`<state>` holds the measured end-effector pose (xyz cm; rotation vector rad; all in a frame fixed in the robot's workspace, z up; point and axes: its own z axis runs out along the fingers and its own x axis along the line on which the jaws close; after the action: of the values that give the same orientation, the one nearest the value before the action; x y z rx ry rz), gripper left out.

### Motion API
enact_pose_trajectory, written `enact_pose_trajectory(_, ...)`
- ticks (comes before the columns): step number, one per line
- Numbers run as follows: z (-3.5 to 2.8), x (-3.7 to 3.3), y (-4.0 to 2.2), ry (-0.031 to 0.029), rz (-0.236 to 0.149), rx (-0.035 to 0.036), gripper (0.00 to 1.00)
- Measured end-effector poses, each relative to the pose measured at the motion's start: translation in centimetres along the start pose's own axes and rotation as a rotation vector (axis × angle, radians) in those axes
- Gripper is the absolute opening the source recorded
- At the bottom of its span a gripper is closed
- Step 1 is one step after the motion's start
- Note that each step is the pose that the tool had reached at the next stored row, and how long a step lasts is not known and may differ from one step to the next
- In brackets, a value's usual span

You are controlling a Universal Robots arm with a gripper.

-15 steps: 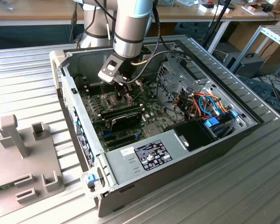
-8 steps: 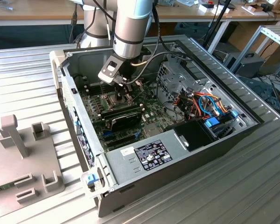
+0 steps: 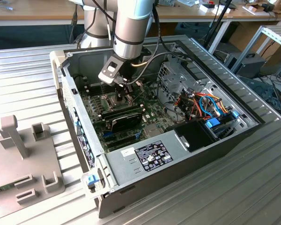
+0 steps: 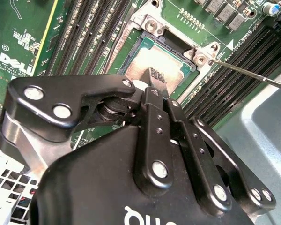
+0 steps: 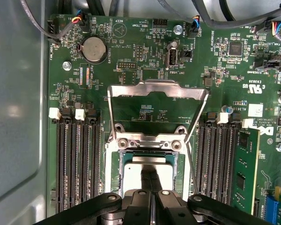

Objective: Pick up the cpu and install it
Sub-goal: 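Place the cpu into insertion slot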

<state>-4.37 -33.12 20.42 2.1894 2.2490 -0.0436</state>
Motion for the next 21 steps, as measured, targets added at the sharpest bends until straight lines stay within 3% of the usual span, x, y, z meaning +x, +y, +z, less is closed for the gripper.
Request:
enact_pose_trajectory(7,0.05,0.01,0.01,0.0005,0.000,-0.0004,0.11)
enact_pose_trajectory(10,-0.32,0.05,0.03,0.0029,0.000,-0.0020,0.11)
enact_pose_trajectory(15,-2.36,0.00,-0.03,-0.0057,0.000,-0.0004,0.11)
enact_pose_trajectory(21,-4.62,-0.02,-0.07,-0.0220,0.000,0.0001,0.11)
